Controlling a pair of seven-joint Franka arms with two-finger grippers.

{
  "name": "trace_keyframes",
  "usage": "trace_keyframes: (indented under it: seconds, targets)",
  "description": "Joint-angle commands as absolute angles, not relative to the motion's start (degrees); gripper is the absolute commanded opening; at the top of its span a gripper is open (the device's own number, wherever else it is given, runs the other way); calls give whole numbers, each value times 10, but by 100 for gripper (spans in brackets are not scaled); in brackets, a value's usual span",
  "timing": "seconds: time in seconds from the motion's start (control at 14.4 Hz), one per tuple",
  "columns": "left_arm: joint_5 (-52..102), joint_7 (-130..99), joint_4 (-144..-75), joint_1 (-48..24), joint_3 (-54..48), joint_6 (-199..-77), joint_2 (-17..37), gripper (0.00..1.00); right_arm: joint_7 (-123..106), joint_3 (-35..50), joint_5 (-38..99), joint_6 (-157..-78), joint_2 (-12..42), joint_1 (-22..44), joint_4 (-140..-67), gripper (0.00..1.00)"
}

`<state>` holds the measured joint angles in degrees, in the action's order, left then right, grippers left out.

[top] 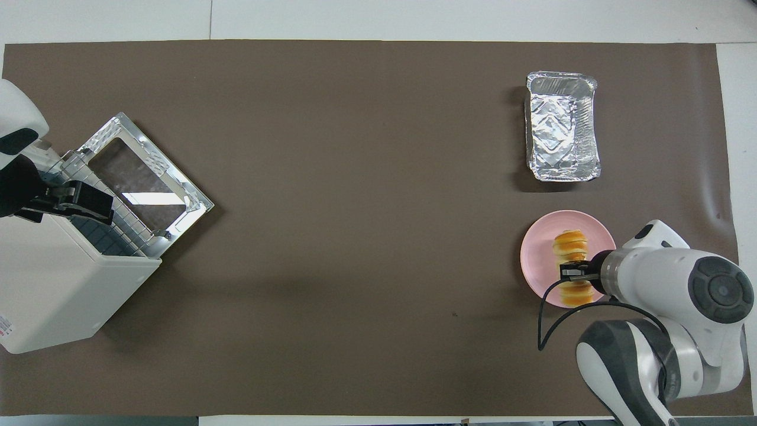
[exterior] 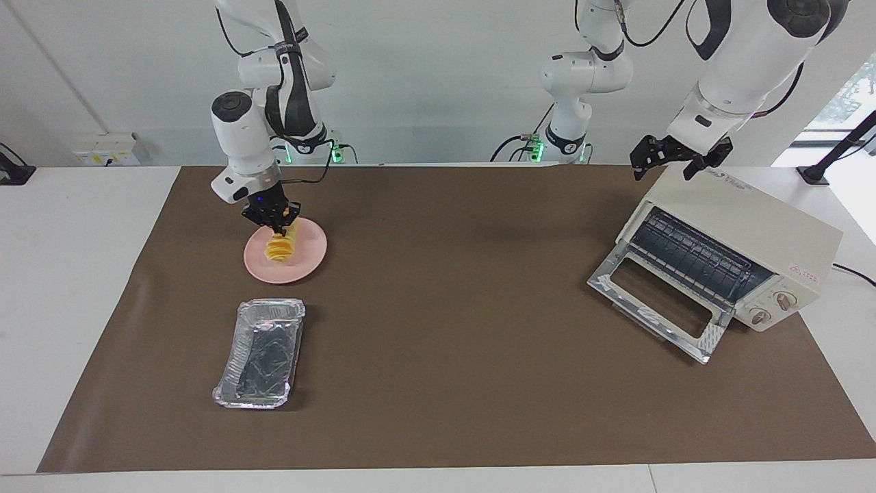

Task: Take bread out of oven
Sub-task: 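Lower the bread onto the pink plate and open the right gripper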

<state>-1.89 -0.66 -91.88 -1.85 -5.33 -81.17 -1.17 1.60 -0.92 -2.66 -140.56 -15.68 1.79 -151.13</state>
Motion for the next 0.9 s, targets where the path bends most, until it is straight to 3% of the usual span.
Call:
trace_keyframes:
  seconds: [0.0, 0.42, 0.49, 0.56, 0.63, 0.83]
  targets:
    - [-11, -1, -934, -12, -54, -812, -28, 100, 8, -5, -30, -1437, -152, 12, -1528, 0]
    - [-11, -1, -934, -12, -54, -812, -28, 100, 17, -5, -30, -1483, -117, 13, -1524, 0]
    - [-11, -1, -934, -12, -54, -812, -28, 100, 22, -5, -30, -1482, -116, 13, -1524, 6]
    - [-11, -1, -934, -12, -54, -812, -28, 100, 27, -5, -30, -1479, -116, 15, -1523, 57]
    - [-11, -1, -934, -12, -54, -812, -28, 100, 31, -5, -30, -1478, -116, 17, -1521, 100]
    - [-11, -1, -934, -12, -54, -812, -28, 100, 39, -5, -31, -1440, -113, 18, -1491, 100]
